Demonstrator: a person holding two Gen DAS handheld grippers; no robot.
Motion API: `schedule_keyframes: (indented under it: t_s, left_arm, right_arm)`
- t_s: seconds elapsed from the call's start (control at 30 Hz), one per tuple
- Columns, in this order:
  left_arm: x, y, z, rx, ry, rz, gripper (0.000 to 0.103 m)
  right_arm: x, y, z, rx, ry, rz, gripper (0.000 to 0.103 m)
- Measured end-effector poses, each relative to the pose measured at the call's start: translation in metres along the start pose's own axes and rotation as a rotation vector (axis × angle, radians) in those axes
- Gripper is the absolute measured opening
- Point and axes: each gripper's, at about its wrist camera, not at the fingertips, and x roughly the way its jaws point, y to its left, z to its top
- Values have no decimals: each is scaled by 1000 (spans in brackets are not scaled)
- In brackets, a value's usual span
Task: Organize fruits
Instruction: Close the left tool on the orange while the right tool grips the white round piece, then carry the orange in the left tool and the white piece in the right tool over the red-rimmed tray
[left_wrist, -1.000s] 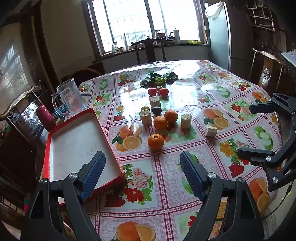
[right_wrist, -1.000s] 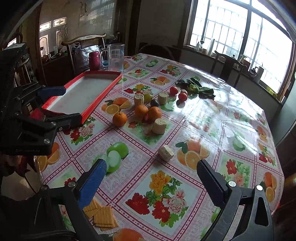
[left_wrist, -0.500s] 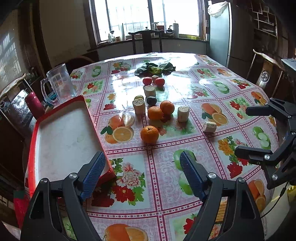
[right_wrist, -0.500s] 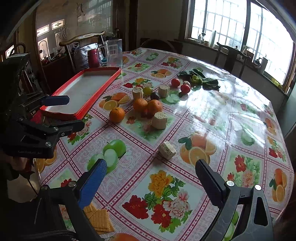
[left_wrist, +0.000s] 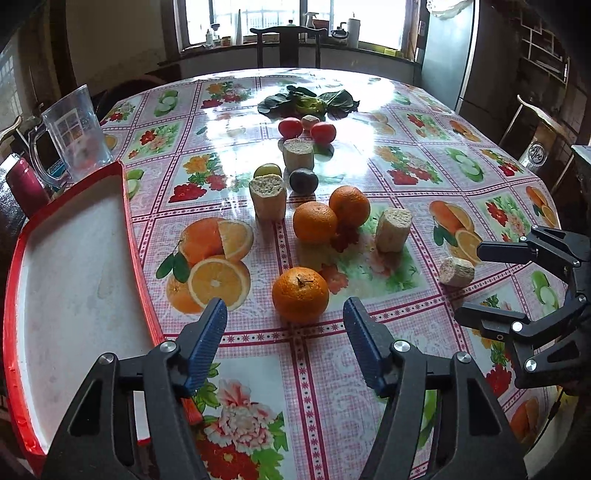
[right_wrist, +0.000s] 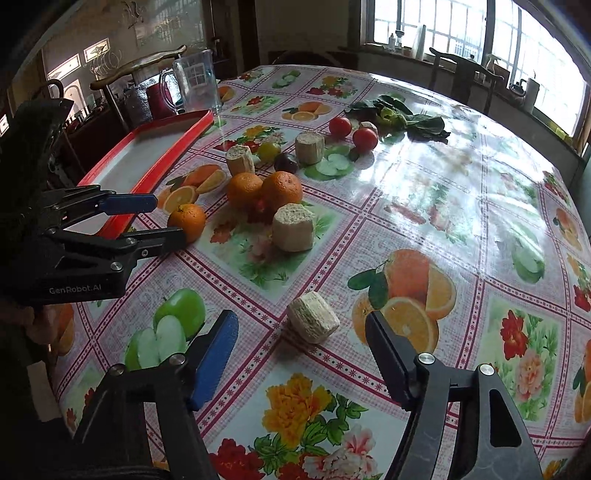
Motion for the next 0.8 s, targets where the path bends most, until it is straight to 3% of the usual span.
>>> schedule_keyframes:
  t_s: [0.13,0.27,0.33,0.4,0.47,0.53,0.8]
  left_arm:
    - [8,2,4,5,16,-14,61]
    - [14,-1,5,27,29,-34,47]
    - [18,-2,5,34,40,-39,42]
    - [19,-4,5,49,30,-30,42]
    - [18,-4,5,55,24,-36,32]
    - [18,-3,6,54,24,-47,31]
    - [-3,4,-4,33,-10,-84,31]
  right_arm:
    - [9,-4,4,1,15,6,68]
    - [18,-6,4,1,39,8,57]
    - [17,-5,4,-8,34,0,57]
    - [17,-4,4,-15,35,-18,50]
    - [16,-5,3,-10,35,-23,42]
    - [14,-7,3,10,38,-9,32]
    - [-5,6,1,35,9,17,31]
